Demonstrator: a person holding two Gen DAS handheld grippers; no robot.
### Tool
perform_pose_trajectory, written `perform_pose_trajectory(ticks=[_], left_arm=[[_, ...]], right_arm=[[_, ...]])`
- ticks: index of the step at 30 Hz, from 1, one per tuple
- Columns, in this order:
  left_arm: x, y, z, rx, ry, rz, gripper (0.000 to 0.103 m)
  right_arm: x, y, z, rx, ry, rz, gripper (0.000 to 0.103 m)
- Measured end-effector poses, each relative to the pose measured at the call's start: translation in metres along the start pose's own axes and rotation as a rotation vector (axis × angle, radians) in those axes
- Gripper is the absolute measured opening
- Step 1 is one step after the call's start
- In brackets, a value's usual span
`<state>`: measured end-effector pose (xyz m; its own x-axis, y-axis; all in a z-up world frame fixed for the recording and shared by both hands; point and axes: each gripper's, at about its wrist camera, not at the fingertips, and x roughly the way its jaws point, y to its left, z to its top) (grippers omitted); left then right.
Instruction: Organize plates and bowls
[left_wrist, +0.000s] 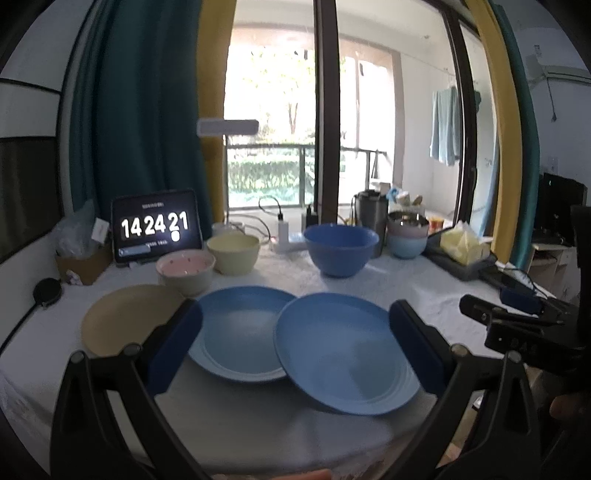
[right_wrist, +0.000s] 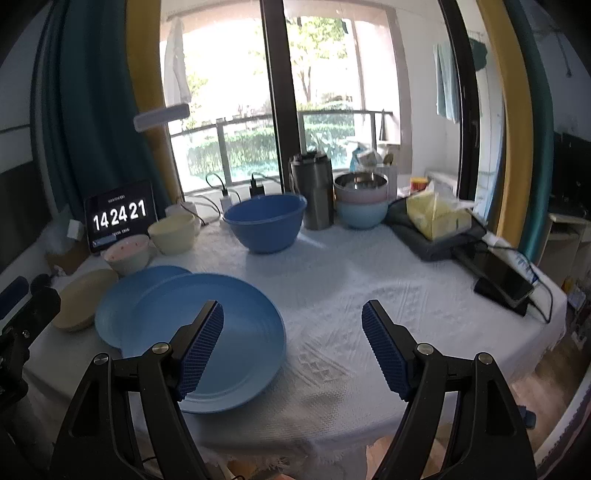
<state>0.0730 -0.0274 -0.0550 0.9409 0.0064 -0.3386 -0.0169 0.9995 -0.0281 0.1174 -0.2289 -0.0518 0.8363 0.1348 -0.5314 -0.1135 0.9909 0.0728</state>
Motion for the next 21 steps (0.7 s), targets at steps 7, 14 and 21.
perform_pose_trajectory(ticks=[7, 14, 21], left_arm=[[0.036, -0.005, -0.01, 0.003, 0.086, -0.01, 0.101], [0.064, -0.007, -0.016, 0.001, 0.154, 0.004, 0.089], [0.095, -0.008, -0.027, -0.005, 0.248, 0.034, 0.072]], right_arm=[[0.031, -0.009, -0.009, 0.012, 0.068, 0.015, 0.08], [0.06, -0.015, -0.015, 0.023, 0.132, 0.047, 0.08], [0.089, -0.02, -0.025, 0.06, 0.203, 0.111, 0.076]])
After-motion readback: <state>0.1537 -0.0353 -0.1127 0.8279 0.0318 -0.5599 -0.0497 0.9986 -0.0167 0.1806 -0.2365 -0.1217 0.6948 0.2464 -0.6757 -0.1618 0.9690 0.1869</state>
